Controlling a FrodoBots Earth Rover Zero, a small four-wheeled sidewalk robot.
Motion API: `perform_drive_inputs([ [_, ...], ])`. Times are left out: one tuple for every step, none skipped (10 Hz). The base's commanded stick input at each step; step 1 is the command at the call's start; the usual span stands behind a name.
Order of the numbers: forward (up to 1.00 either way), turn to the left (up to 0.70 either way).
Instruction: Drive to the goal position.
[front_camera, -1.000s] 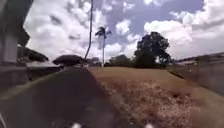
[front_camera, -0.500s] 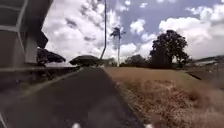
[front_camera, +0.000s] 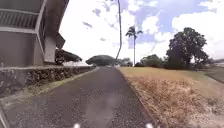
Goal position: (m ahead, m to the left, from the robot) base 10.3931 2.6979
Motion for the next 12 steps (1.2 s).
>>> perform_drive_inputs([
  [0.0, 0.0],
  [0.0, 0.0],
  [0.0, 0.0],
  [0.0, 0.0],
  [0.45, 0.0],
  [0.7, 0.0],
  [0.7, 0.0],
  [0.7, 0.0],
  [0.7, 0.0],
  [0.7, 0.0],
  [0.7, 0.0],
  [0.7, 0.0],
])
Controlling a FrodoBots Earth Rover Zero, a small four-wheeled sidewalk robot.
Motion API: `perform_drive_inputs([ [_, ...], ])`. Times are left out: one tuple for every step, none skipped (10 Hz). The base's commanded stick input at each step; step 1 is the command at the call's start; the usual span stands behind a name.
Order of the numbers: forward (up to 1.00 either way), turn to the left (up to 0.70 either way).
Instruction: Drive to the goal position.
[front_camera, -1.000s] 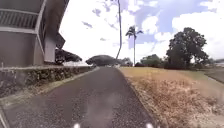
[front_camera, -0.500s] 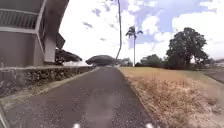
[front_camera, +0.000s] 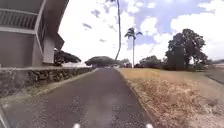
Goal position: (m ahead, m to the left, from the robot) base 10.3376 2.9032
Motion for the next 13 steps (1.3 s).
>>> perform_drive_inputs([
  [0.7, 0.0],
  [0.7, 0.0],
  [0.7, 0.0],
  [0.7, 0.0],
  [0.7, 0.0],
  [0.7, 0.0],
  [0.7, 0.0],
  [0.7, 0.0],
  [0.7, 0.0],
  [0.7, 0.0],
  [0.7, 0.0],
  [0.7, 0.0],
  [0.7, 0.02],
])
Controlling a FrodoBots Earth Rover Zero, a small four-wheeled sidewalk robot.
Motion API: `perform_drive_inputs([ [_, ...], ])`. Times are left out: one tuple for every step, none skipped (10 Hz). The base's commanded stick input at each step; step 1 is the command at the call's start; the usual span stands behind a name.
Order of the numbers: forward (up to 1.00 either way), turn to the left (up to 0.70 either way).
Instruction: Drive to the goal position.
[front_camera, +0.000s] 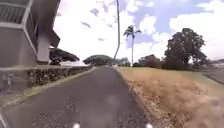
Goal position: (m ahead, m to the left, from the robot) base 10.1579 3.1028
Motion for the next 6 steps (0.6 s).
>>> perform_drive_inputs([
  [0.7, 0.2],
  [0.7, 0.35],
  [0.7, 0.35],
  [0.7, 0.35],
  [0.7, 0.35],
  [0.7, 0.35],
])
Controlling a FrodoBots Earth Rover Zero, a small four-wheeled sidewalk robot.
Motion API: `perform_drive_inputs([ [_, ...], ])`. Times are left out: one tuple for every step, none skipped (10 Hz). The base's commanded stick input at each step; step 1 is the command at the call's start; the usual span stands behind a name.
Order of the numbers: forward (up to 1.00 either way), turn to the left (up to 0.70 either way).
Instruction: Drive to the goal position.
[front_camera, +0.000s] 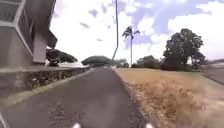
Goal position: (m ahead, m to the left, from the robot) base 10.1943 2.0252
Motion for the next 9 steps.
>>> perform_drive_inputs([
  [0.7, 0.35],
  [0.7, 0.35],
  [0.7, 0.29],
  [0.7, 0.0],
  [0.7, 0.0],
  [0.7, 0.0],
  [0.7, 0.0],
  [0.7, 0.0],
  [0.7, 0.0],
])
